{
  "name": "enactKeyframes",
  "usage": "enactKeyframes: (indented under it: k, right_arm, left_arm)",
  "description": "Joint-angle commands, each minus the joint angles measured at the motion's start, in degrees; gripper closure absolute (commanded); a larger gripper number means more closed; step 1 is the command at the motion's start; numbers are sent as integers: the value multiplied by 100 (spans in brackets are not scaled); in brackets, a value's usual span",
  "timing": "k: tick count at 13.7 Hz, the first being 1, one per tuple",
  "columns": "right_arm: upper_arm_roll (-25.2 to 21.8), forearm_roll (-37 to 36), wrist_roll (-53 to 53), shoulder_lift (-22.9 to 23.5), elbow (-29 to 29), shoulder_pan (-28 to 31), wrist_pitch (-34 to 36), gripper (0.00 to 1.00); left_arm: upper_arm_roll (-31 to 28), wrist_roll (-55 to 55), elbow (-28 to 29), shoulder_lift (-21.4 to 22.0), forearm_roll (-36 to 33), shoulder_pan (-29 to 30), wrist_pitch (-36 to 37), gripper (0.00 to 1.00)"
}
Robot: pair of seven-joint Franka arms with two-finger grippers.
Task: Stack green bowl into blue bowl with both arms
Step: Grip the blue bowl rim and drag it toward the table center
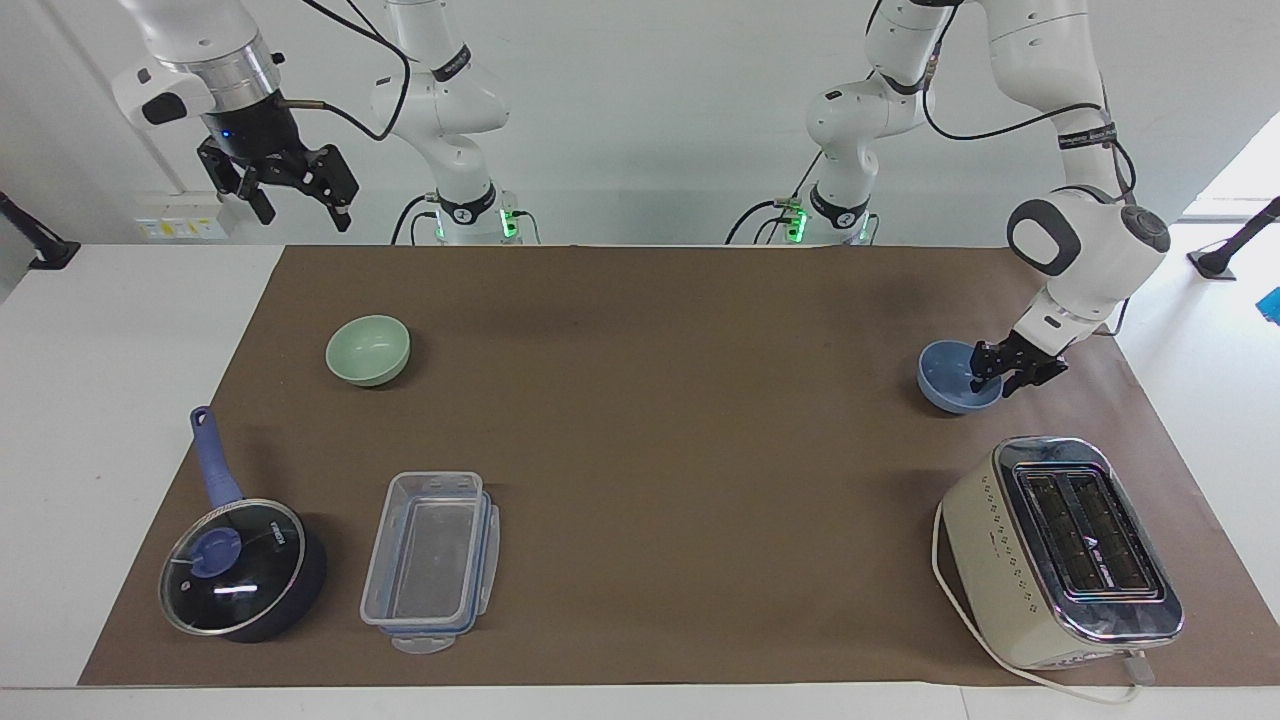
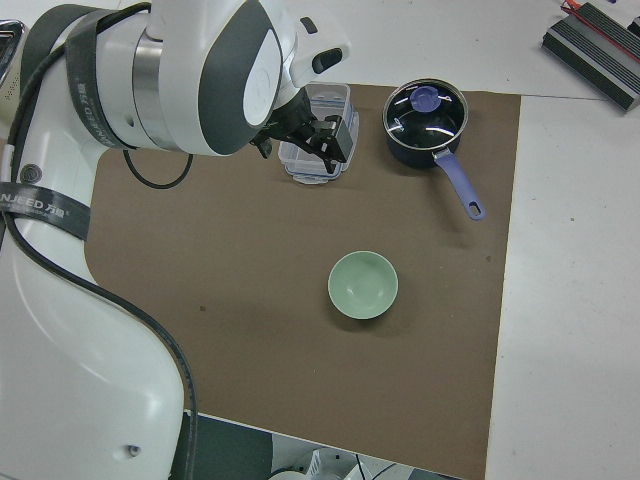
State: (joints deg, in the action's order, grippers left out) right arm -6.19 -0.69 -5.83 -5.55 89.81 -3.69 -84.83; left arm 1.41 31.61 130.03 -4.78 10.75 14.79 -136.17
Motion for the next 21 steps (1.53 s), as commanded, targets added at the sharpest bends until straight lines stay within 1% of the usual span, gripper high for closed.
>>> enactKeyframes:
  k: [1,3,5,7,8,11,12,14,16,17,19,21]
  right_arm:
    - [21,51,-58,-51,10,17,72,0]
    - [21,51,-58,-51,10,17,72,0]
    - [12,42,-58,-51,10,17,72,0]
    - [21,51,-50,-51,10,17,72,0]
    - [12,51,-58,-51,10,17,72,0]
    - [21,51,-58,-51,10,17,72,0]
    - [21,42,-58,-51,10,17,72,0]
    - [21,51,-58,-51,10,17,72,0]
    - [21,42,-58,-51,10,17,72,0]
    - [12,51,-58,-51,10,17,72,0]
    - [21,51,-58,-51,10,17,72,0]
    - [21,51,-58,-51,10,17,72,0]
  left_arm:
    - [44,161,-4,188,129,33,231,100]
    - [52,153,-197,346,120,-11,704,100]
    - [70,74,-250,565,120,-221,820,100]
    - [88,38,-250,767,120,-633,820,100]
    - [96,-223,-250,786,120,-870,881,100]
    - [114,-1461,-259,777,111,-1626,900,100]
    - [114,-1682,-259,760,111,-1898,839,100]
    - [114,-1790,-285,742,111,-2565,733,100]
    - [114,-2104,-277,655,111,-3137,532,100]
    - [123,-2585,-277,541,111,-3418,356,100]
    - [114,-3307,-277,269,111,-3955,-161,100]
    - [114,-3897,-286,-47,111,-4316,-724,100]
